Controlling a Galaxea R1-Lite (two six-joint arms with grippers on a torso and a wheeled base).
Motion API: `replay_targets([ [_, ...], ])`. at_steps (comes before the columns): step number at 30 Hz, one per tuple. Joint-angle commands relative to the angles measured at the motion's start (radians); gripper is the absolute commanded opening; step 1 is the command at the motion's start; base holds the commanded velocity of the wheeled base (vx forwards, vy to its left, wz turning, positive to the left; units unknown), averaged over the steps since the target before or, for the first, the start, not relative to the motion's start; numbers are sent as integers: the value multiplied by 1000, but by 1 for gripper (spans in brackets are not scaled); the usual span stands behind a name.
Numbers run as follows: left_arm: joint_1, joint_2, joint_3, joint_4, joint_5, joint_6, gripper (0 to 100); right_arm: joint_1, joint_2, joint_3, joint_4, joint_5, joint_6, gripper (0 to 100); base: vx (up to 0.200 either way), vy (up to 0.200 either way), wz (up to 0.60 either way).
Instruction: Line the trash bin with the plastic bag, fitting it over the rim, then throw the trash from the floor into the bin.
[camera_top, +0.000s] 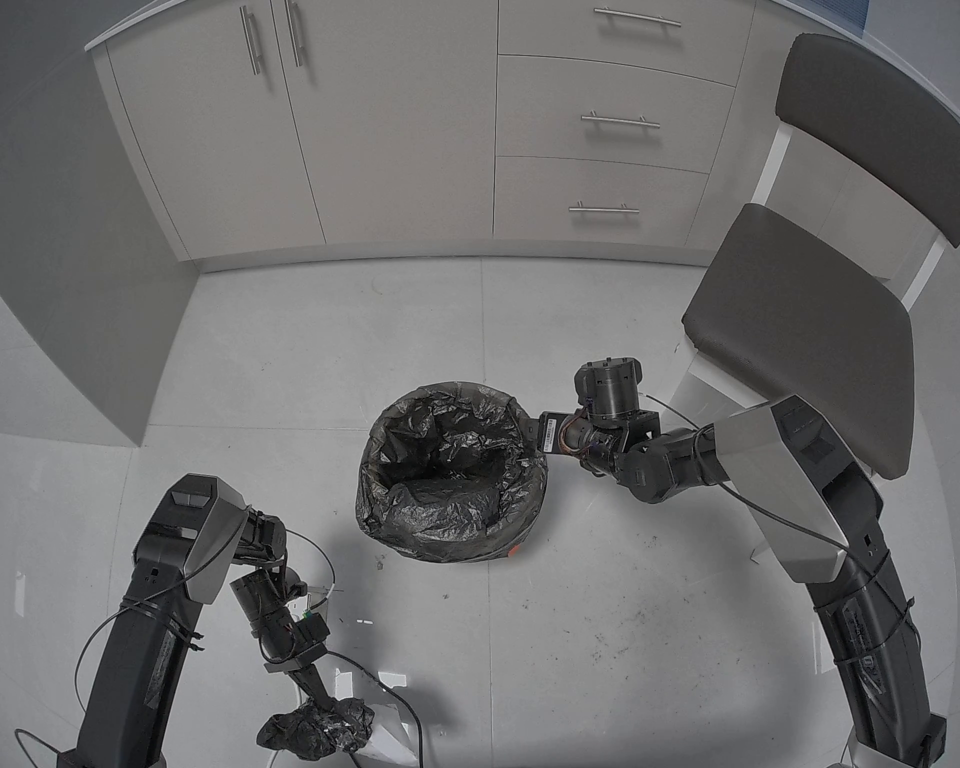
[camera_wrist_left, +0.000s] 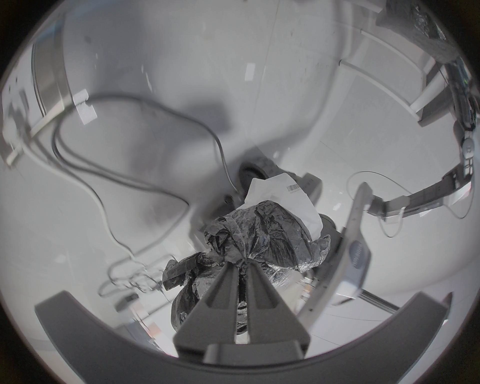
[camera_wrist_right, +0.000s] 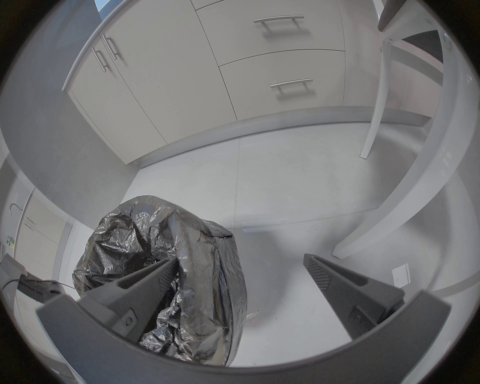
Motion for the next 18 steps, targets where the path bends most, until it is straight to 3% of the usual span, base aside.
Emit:
replay_targets([
  [1,14,33,0,108,-32,0,0,-9,-56,4,36,0,2,100,0,0,0],
  [12,12,-71,0,122,-35,-1,0,-6,-179,18,70,5,6,100,0,0,0],
  [18,14,-148,0,50,-50,-12,0,-2,-245,36,76,5,5,100,0,0,0],
])
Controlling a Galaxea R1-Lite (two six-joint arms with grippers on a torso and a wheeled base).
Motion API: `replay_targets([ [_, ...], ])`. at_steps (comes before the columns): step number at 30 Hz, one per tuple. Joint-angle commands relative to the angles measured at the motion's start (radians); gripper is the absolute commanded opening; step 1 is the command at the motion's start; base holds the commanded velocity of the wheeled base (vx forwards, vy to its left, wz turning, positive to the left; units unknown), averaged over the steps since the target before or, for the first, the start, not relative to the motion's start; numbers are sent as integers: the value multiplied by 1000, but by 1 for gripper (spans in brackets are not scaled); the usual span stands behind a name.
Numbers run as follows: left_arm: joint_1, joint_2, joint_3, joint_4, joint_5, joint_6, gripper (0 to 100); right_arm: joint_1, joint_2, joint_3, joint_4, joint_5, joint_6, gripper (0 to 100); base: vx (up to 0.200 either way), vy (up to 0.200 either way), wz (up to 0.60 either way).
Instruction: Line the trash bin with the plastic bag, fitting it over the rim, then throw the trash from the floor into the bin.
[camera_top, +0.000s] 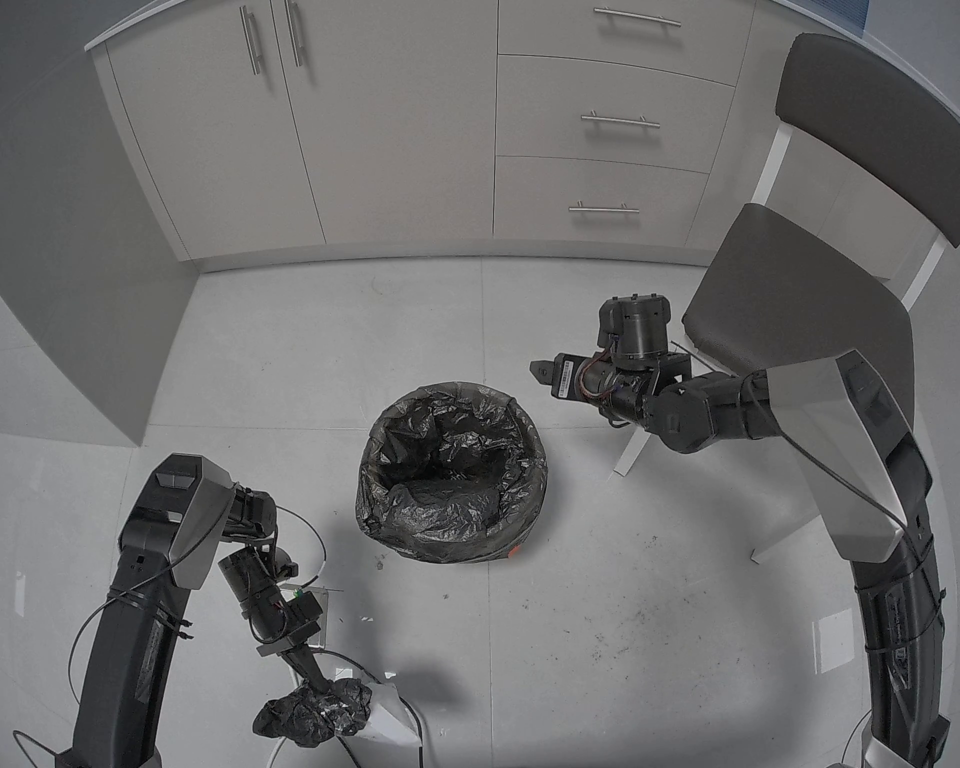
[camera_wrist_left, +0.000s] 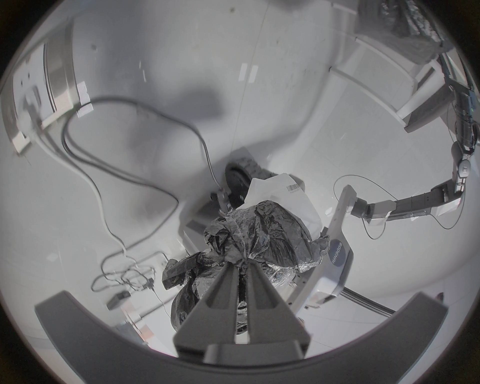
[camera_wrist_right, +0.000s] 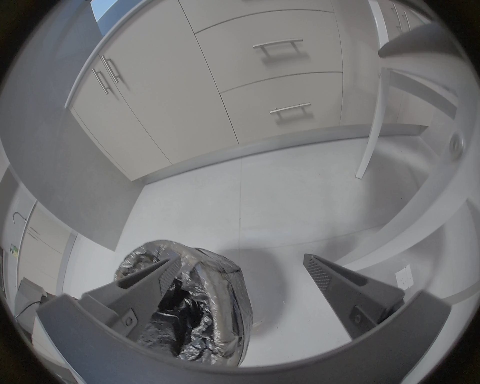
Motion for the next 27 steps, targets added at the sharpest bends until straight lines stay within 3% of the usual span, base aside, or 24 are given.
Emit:
replay_targets([
  [1,-1,-89,0,-59,-11,-31,0,4,-68,12,1,0,-1,100,0,0,0],
  [2,-1,-91,0,-62,-11,-36,0,5,-90,24,2,0,-3,100,0,0,0],
  [4,-9,-141,0,-131,-54,-148,0,11,-133,41,-2,-1,-11,100,0,0,0],
  [9,-21,-199,0,-254,-125,-326,0,24,-202,44,7,-3,-12,100,0,0,0],
  [26,-27,-334,0,-274,-185,-585,0,65,-289,48,78,-41,-12,100,0,0,0],
  [27,-40,-351,0,-299,-188,-659,0,65,-300,64,84,-50,-12,100,0,0,0],
])
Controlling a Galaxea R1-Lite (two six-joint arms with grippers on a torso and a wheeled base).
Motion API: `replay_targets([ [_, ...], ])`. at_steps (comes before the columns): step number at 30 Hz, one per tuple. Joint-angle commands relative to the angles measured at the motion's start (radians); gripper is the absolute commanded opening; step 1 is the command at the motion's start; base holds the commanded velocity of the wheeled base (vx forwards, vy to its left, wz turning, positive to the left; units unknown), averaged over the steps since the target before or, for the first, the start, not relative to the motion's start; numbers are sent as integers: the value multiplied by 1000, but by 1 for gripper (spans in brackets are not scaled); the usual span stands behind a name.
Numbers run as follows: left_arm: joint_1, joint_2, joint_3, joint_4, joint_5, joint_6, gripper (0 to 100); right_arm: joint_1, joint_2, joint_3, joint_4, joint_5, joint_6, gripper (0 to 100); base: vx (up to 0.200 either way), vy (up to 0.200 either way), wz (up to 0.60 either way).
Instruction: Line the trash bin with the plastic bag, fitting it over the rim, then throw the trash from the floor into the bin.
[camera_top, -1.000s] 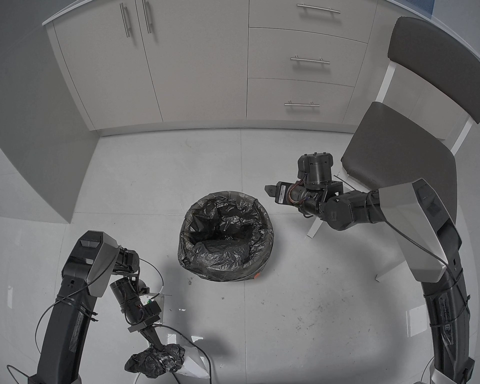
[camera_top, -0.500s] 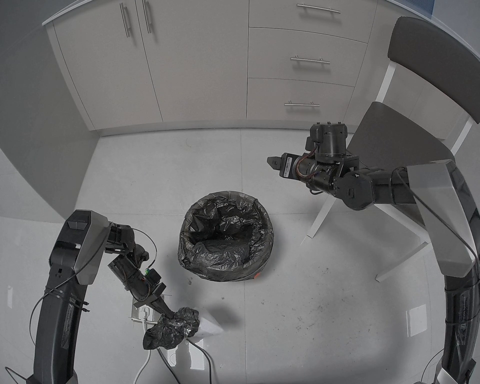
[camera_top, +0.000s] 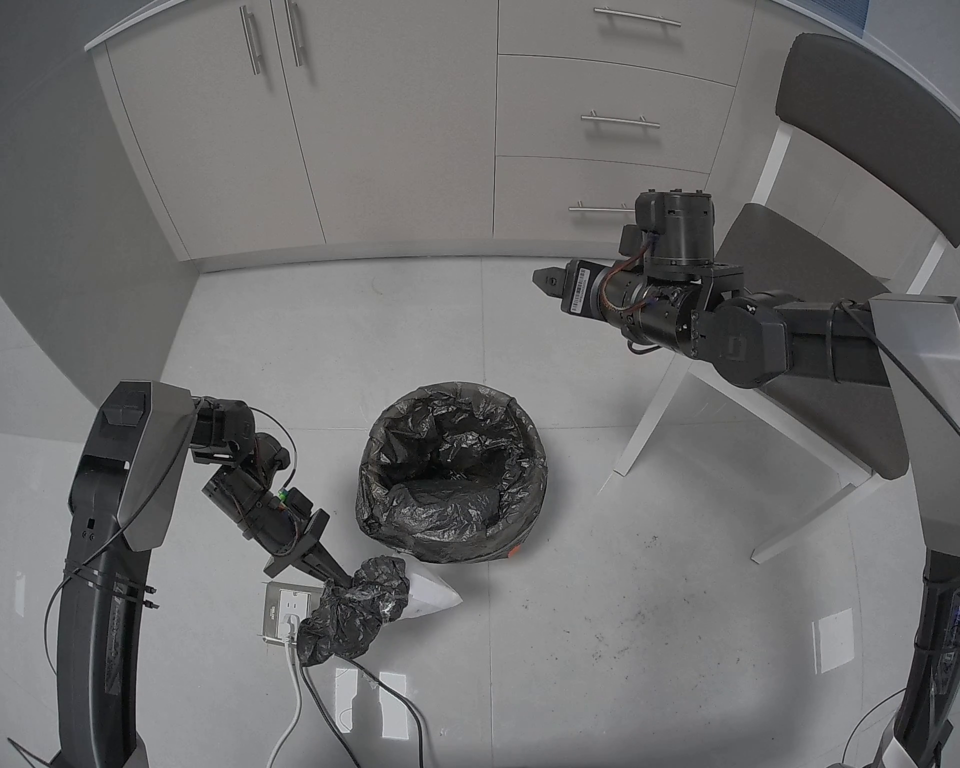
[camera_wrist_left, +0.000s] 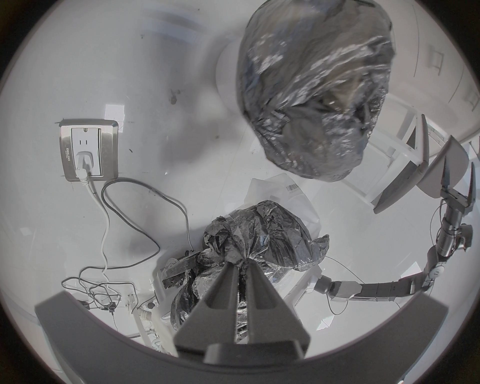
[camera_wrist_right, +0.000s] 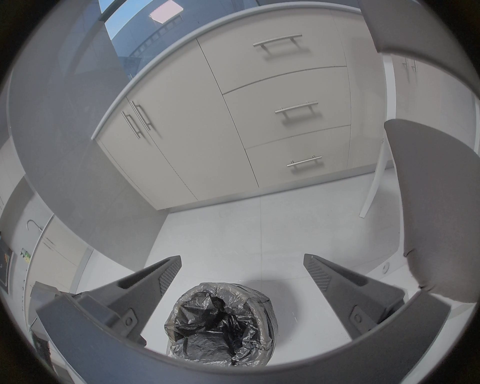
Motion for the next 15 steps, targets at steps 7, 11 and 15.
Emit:
replay_targets([
  [7,-50,-99,0,-201,-5,-370,0,4,-97,87,7,-14,-7,100,0,0,0],
  [11,-57,-142,0,-217,-32,-407,0,4,-148,100,28,-14,-30,100,0,0,0],
  [15,-64,-185,0,-207,-48,-450,0,6,-184,100,70,-16,-30,100,0,0,0],
])
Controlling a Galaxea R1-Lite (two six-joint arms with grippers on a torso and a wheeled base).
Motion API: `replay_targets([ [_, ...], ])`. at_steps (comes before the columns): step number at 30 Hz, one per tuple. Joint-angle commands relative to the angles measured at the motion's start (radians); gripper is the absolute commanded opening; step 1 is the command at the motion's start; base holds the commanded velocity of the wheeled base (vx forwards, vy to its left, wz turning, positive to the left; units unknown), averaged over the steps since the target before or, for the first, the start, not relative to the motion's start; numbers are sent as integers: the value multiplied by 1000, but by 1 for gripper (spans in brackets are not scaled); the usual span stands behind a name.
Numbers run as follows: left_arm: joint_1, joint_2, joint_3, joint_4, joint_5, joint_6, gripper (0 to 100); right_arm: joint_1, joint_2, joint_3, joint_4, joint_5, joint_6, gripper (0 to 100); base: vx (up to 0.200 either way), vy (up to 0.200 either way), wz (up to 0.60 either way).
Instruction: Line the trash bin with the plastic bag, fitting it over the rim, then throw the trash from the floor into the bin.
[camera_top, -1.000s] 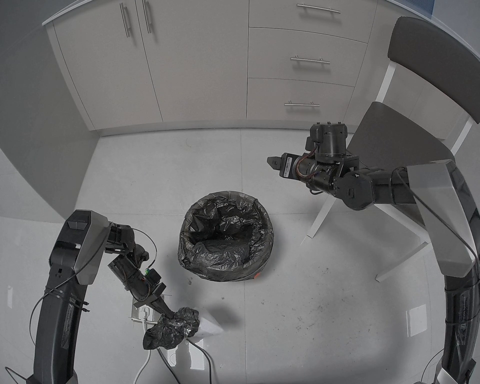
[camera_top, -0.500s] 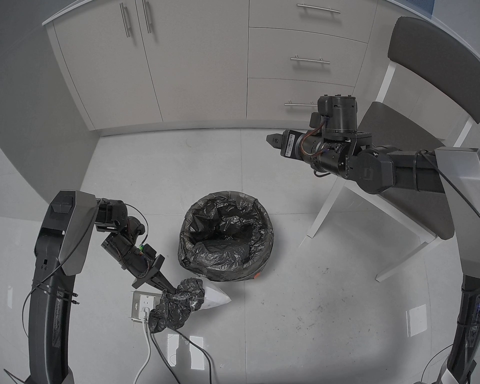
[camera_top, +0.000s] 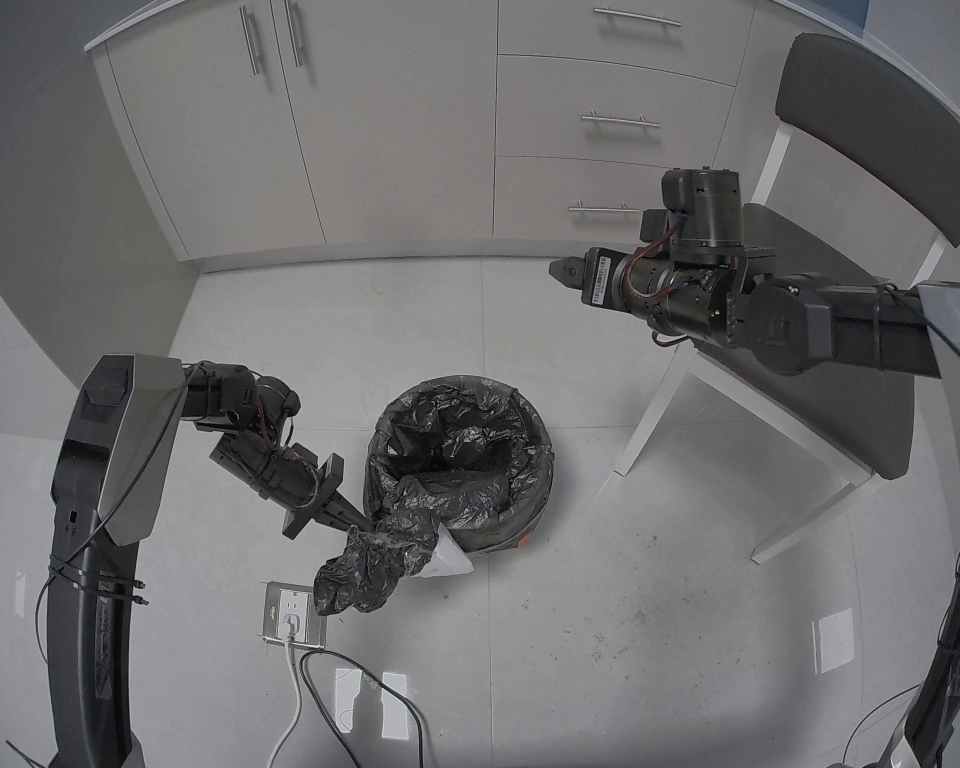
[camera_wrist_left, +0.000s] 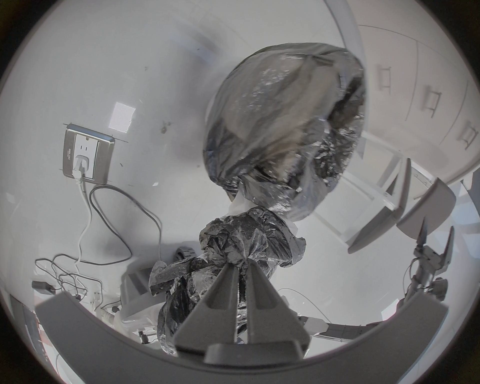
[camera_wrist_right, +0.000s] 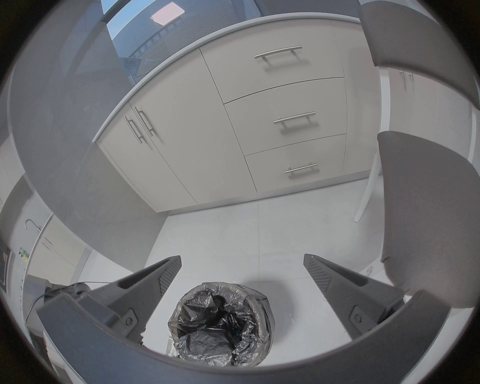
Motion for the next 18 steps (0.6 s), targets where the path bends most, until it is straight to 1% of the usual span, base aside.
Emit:
replay_targets([
  [1,-16,-77,0,-1,-10,-45,0,5,-77,15,20,-1,-2,100,0,0,0],
  [3,-16,-79,0,-1,-12,-50,0,8,-80,17,20,-1,1,100,0,0,0],
  [6,-17,-79,0,2,-12,-71,0,21,-89,32,20,-18,6,100,0,0,0],
  [10,-19,-79,0,2,-16,-102,0,31,-89,37,18,-18,7,100,0,0,0],
  [11,-19,-77,0,2,-44,-108,0,34,-88,34,20,-18,7,100,0,0,0],
  [12,-17,-75,0,2,-53,-108,0,35,-88,32,18,-18,7,100,0,0,0],
  [18,-20,-66,0,4,-58,-133,0,37,-88,28,20,-19,7,100,0,0,0],
])
